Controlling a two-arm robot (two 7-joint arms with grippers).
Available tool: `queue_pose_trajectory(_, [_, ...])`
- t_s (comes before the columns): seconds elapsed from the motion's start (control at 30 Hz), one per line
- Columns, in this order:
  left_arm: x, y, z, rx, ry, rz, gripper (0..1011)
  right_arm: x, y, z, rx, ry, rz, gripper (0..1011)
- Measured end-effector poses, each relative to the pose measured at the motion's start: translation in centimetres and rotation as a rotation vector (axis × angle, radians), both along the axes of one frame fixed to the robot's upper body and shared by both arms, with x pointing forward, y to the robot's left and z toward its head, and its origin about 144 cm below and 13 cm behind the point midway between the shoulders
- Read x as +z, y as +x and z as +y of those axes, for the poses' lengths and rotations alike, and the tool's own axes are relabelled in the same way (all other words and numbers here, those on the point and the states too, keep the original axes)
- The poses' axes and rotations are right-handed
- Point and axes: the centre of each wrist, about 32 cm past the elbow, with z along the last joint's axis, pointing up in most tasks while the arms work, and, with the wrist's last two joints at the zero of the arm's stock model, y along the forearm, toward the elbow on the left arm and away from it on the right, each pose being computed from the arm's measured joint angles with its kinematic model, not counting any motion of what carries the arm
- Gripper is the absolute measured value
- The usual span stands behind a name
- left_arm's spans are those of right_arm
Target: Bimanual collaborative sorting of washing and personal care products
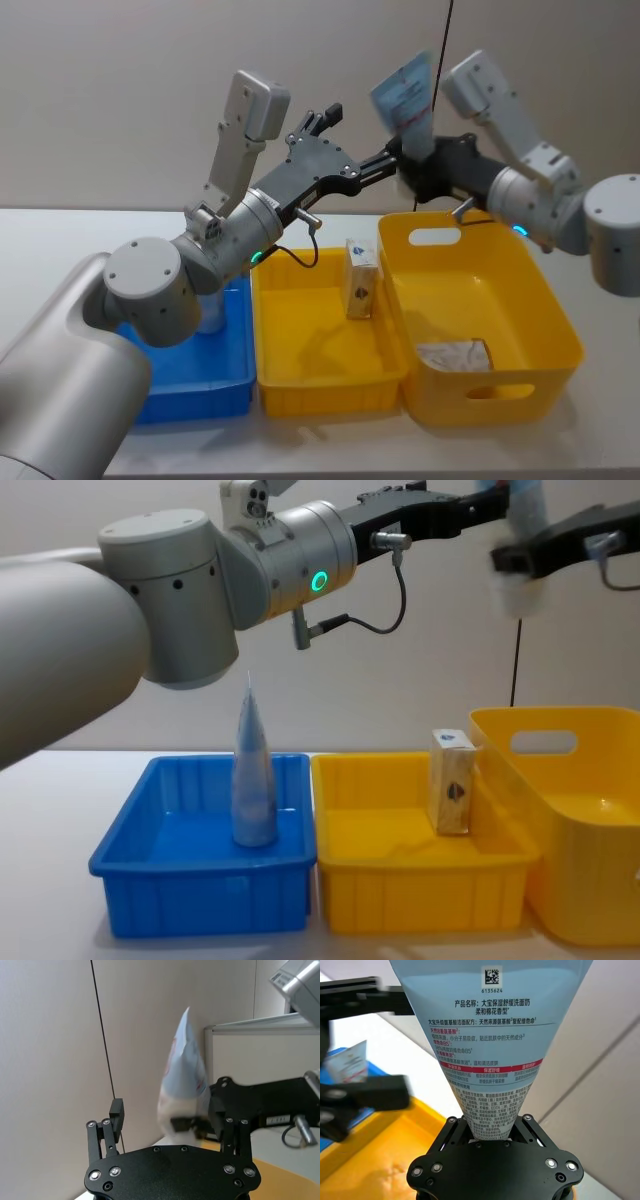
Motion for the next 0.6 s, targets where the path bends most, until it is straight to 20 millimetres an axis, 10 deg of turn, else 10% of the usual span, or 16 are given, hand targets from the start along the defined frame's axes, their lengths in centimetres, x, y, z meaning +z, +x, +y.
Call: queue_pose_trajectory(0.6, [0.0, 0.0, 0.0, 0.001, 0.000, 0.001, 1001, 1.2, -0.5, -4.9, -0.220, 0.118, 0.098, 204])
